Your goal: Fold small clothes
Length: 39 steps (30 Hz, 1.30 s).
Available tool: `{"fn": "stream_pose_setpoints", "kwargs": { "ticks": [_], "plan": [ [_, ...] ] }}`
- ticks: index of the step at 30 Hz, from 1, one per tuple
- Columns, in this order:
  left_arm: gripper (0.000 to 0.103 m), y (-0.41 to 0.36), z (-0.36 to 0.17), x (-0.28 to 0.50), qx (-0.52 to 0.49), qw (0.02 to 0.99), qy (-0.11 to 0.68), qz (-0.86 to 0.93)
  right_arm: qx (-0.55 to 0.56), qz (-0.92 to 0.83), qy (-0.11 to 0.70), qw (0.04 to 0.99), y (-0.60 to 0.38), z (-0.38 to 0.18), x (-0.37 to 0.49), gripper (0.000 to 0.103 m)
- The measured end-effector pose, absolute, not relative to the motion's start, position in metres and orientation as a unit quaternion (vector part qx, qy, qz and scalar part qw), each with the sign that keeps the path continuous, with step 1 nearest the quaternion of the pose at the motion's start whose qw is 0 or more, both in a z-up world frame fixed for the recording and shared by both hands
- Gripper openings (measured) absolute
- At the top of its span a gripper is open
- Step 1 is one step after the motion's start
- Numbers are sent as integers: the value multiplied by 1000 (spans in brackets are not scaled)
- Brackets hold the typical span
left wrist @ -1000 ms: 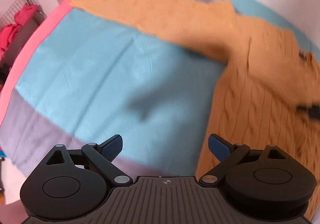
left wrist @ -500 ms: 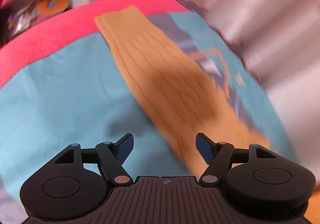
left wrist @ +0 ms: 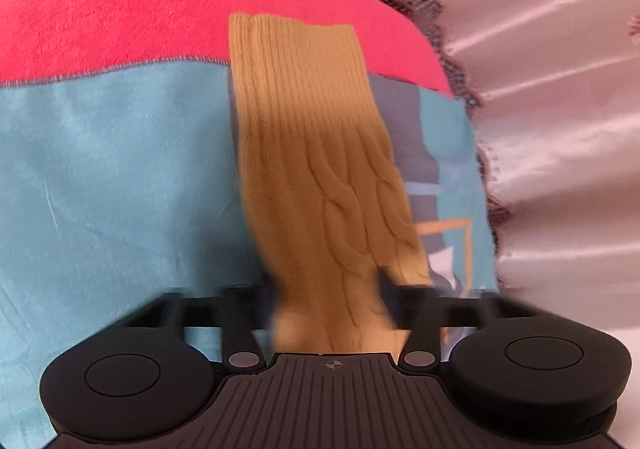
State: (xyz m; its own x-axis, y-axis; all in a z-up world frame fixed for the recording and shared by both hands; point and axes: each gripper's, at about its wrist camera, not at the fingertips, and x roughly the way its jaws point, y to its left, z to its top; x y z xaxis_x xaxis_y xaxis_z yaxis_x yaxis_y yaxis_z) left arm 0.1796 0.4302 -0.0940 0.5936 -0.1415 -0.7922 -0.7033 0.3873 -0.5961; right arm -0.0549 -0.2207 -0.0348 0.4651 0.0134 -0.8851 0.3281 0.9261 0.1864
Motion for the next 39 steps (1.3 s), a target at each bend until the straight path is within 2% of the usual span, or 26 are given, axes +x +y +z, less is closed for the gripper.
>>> {"fn": "stream_pose_setpoints", "kwargs": {
  "ticks": [1, 4, 7, 10, 16, 21, 24, 25, 26, 28, 32, 34, 39],
  "plan": [
    [81, 431, -92, 183, -514, 730, 408, 194, 168, -95, 509, 839, -221, -34, -55, 63],
    [77, 428, -78, 184, -499, 744, 406, 181, 162, -93, 509, 840, -218, -32, -57, 63],
    [73, 407, -49, 186, -436, 790, 402, 156, 161, -92, 506, 842, -219, -29, -57, 64],
    [60, 373, -13, 186, -364, 839, 391, 105, 171, -89, 506, 841, -220, -29, -56, 64],
    [60, 290, 48, 176, -272, 893, 358, -18, 178, -73, 508, 840, -214, -32, -51, 64],
    [60, 206, 74, 157, -216, 899, 359, -132, 178, -56, 502, 844, -210, -31, -49, 67],
    [64, 135, 79, 142, -162, 891, 369, -210, 183, -52, 501, 845, -213, -31, -51, 67],
    [78, 108, 77, 135, -150, 883, 377, -238, 186, -53, 501, 844, -215, -33, -52, 67],
    [86, 82, 74, 130, -134, 871, 391, -265, 189, -55, 503, 842, -217, -36, -53, 67],
    [94, 27, 63, 114, -83, 848, 420, -312, 198, -57, 508, 837, -222, -42, -55, 67],
    [97, -28, 43, 78, 9, 825, 448, -346, 205, -52, 512, 832, -227, -52, -60, 67],
    [102, -26, 35, 68, 17, 818, 462, -342, 191, -44, 510, 837, -226, -55, -61, 68],
    [103, 17, 2, 63, 10, 810, 523, -265, 137, -7, 493, 859, -208, -57, -50, 73]
  ]
}}
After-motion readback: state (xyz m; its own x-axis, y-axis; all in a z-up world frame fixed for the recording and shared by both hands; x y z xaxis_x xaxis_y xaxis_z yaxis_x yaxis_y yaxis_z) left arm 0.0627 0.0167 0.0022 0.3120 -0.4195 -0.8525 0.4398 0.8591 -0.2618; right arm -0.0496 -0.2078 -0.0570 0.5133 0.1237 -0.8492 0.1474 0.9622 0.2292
